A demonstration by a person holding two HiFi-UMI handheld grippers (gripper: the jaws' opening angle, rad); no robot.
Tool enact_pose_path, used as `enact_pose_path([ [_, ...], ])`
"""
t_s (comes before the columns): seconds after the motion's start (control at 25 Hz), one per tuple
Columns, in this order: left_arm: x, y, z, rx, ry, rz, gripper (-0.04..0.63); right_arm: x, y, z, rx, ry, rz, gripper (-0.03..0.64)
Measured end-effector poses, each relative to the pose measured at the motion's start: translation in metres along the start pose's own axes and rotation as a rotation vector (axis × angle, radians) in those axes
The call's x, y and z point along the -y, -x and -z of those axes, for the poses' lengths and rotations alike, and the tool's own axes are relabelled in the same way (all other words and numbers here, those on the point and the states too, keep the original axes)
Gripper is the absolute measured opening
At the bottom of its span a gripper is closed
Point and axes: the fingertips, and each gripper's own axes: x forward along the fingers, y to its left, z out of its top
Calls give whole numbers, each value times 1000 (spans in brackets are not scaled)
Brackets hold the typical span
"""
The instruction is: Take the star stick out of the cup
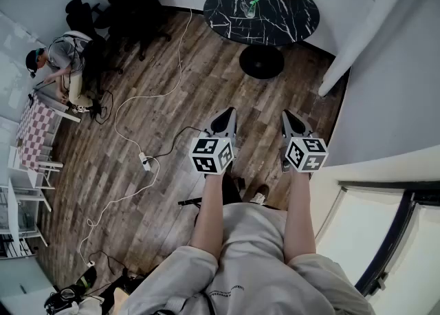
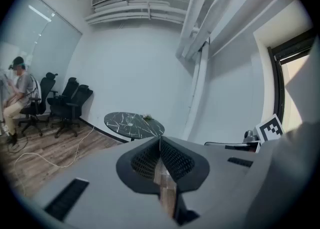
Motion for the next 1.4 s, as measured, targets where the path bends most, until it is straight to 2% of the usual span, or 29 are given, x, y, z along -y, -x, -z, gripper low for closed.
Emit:
enact_pose_path([
  [0.12,-1,0,7,-54,4,-35,23,-1,-9,3,-22,35,-24,34],
  [0.2,0,-2,1,-78,-28,-42,23,2,-16,3,-23,37,-24,35],
  [0.28,-2,-10,-12,-52,-46,-38,23,8,-22,2,-14,21,-8,34],
  [0.4,-16,-29,-25,30,-9,-36,23,7,-33,0,-12,34,-4,34],
  [0.48,-23,-41,-31,48,0,-28,23,4,-37,-2,-22,43,-10,35],
  [0.68,-35,-64,-53,69,-2,14,23,-3,-59,-20,-45,80,-5,35],
  [0.84,-40,-74,-59,72,-9,51,23,-16,-83,-42,29,30,-47,35],
  [0.96,-42,-88,-57,34,-15,113,23,-23,-109,-60,68,16,-82,35],
  [1.04,-48,-103,-57,11,-31,126,23,-23,-125,-67,84,18,-106,35],
  [1.4,-121,-143,-108,50,-55,141,23,-28,-201,-79,91,18,-88,35],
])
